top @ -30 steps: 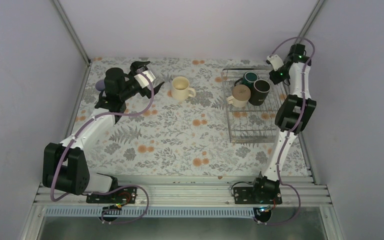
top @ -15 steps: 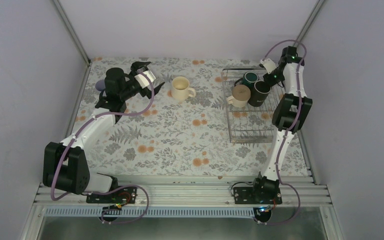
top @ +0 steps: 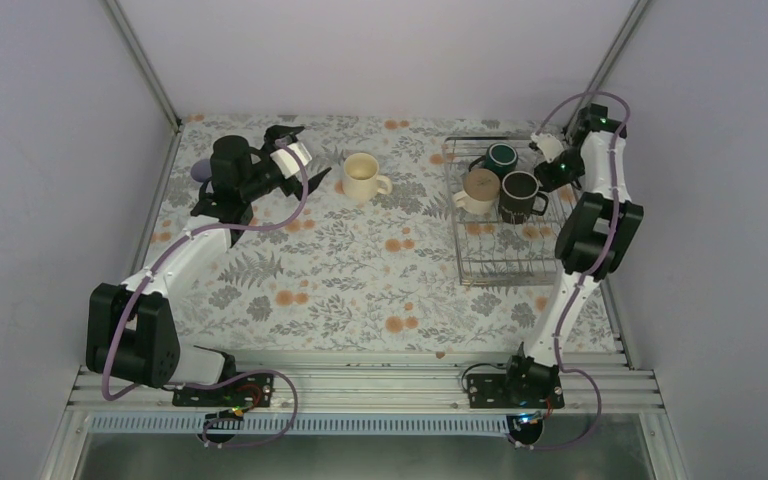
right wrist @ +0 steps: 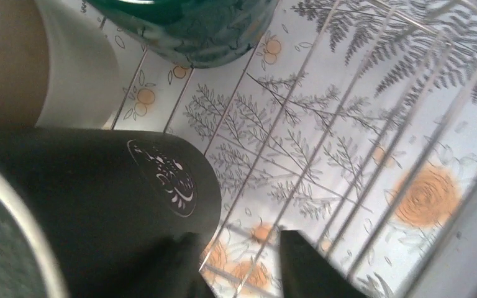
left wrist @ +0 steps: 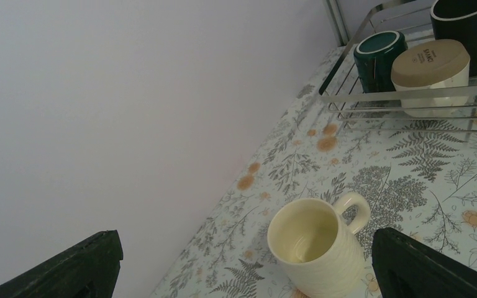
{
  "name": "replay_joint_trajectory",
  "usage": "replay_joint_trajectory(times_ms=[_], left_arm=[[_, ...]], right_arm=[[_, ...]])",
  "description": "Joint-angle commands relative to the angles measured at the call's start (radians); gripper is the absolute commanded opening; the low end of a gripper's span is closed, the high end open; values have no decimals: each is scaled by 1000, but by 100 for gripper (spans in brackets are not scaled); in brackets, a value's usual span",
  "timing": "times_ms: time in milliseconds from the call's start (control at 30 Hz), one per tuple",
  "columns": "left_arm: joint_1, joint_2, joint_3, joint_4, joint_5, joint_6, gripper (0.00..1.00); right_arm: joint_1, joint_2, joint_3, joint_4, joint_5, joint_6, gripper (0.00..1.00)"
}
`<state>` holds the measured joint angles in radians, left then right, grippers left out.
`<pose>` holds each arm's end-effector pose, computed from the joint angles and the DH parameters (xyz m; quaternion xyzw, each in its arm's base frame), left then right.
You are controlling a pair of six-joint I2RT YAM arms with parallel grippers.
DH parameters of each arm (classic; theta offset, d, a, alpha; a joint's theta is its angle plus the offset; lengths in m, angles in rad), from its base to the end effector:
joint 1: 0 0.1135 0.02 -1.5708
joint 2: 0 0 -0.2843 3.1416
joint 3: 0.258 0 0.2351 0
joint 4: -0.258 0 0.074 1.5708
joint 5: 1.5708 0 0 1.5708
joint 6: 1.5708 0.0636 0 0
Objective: Unload the cups from the dish rack
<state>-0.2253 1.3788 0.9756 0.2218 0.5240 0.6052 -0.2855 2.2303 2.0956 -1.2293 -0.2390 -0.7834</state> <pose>0.3100 -0.1037 0.3353 0.4511 0.6121 -0.0787 0.6448 0.4412 -0.1138 0.2342 -0.2552 0.9541 0.0498 0.1486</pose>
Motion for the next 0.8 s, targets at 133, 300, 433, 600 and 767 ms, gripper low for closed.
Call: replay_joint_trajectory(times_ms=[133, 300, 433, 600, 767], left_arm=[[3, -16, 12, -14, 33, -8, 100], [1, -14, 14, -22, 34, -1, 100], [1, -10, 14, -25, 36, 0, 100], [1, -2, 10, -15, 37, 11, 100], [1, 3, -7, 1, 33, 18, 100]], right_arm=[[-81, -214, -94, 162, 28, -52, 68], [-153, -166, 7, 93, 24, -104, 71], [-202, -141, 50, -22, -48, -219, 69], [-222, -187, -89, -54, -89, -469, 63], [-225, -280, -241, -54, -114, -724, 64]])
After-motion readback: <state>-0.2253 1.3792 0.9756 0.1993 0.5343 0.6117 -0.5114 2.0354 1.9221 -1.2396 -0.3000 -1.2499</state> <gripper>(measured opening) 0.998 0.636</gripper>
